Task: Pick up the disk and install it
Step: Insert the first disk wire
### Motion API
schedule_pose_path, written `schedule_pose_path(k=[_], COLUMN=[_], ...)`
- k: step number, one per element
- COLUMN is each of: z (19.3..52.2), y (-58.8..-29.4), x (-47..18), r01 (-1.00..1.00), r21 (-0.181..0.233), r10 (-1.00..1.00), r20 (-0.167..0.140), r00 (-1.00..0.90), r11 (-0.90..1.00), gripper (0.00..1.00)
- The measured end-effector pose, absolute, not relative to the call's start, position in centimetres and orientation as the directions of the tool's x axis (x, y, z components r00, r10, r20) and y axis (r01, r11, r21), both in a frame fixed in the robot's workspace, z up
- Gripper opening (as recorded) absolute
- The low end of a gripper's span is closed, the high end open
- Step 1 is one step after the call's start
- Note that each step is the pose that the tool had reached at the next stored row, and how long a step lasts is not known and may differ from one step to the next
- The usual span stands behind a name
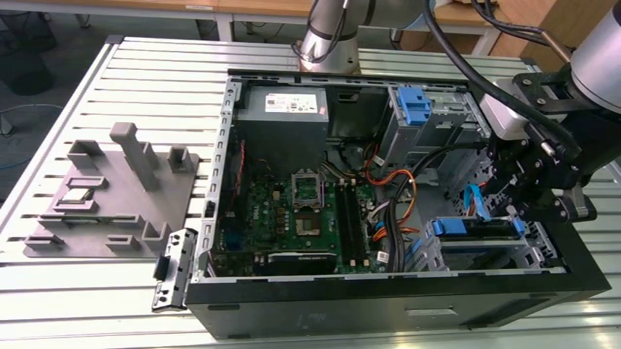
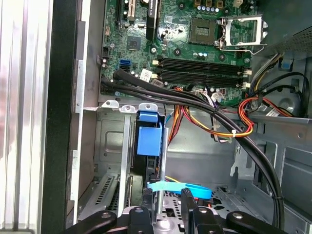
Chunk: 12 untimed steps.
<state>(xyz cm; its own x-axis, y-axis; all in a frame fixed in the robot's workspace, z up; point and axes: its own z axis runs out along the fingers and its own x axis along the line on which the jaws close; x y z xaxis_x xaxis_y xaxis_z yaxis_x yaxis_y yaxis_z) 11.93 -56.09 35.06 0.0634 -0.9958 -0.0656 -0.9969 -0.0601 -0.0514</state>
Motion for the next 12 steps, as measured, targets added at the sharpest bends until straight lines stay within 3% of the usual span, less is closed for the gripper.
schedule_pose_path(k=[12], z=[35.03], y=[-55.61], x=[12.63], r01=[-0.998], r21=[-0.038], r10=[-0.997], r20=[-0.066], r00=[0.043], r11=[-0.041], gripper=[0.37])
